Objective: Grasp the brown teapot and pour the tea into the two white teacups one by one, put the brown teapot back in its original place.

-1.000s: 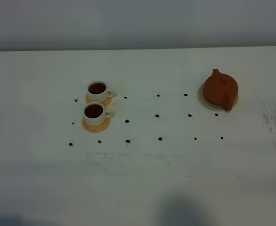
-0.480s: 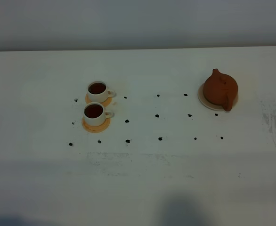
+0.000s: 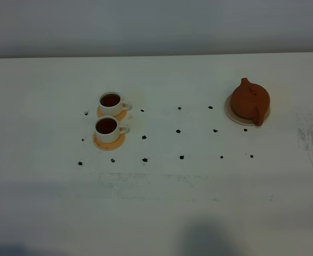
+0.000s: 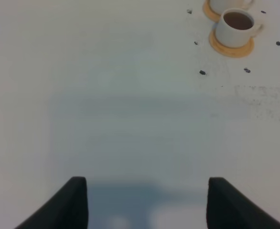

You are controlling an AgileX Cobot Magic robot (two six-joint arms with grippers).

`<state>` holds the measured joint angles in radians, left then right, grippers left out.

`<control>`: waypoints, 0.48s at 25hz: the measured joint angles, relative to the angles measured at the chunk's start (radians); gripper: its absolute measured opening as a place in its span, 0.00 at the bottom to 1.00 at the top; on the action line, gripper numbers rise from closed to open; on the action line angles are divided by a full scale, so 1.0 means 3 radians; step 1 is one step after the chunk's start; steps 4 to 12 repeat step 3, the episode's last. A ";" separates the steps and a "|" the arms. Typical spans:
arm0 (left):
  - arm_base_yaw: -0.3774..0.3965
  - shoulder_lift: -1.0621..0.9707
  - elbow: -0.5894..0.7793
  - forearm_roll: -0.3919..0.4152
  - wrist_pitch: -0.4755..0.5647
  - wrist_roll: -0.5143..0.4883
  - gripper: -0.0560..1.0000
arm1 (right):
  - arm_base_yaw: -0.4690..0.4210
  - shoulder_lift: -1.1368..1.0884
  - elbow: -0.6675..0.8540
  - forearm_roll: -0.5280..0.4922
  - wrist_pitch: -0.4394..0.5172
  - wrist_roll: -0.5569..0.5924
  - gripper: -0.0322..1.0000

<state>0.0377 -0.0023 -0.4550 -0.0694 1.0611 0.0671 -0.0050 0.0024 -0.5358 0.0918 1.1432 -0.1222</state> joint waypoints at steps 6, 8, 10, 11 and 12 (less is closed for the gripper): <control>0.0000 0.0000 0.0000 0.0000 0.0000 0.0000 0.55 | 0.0000 0.0000 0.0000 0.0000 0.0000 0.0000 0.25; 0.0000 0.0000 0.0000 0.0000 0.0000 0.0000 0.55 | 0.0000 0.0000 0.0000 0.0000 0.0000 0.0000 0.25; 0.0000 0.0000 0.0000 0.0000 0.0000 0.0000 0.55 | 0.0000 0.0000 0.0000 0.0000 0.0000 0.0000 0.25; 0.0000 0.0000 0.0000 0.0000 0.0000 0.0000 0.55 | 0.0000 0.0000 0.0000 0.0000 0.0000 0.0000 0.25; 0.0000 0.0000 0.0000 0.0000 0.0000 0.0000 0.55 | 0.0000 0.0000 0.0000 0.0000 0.0000 0.0000 0.25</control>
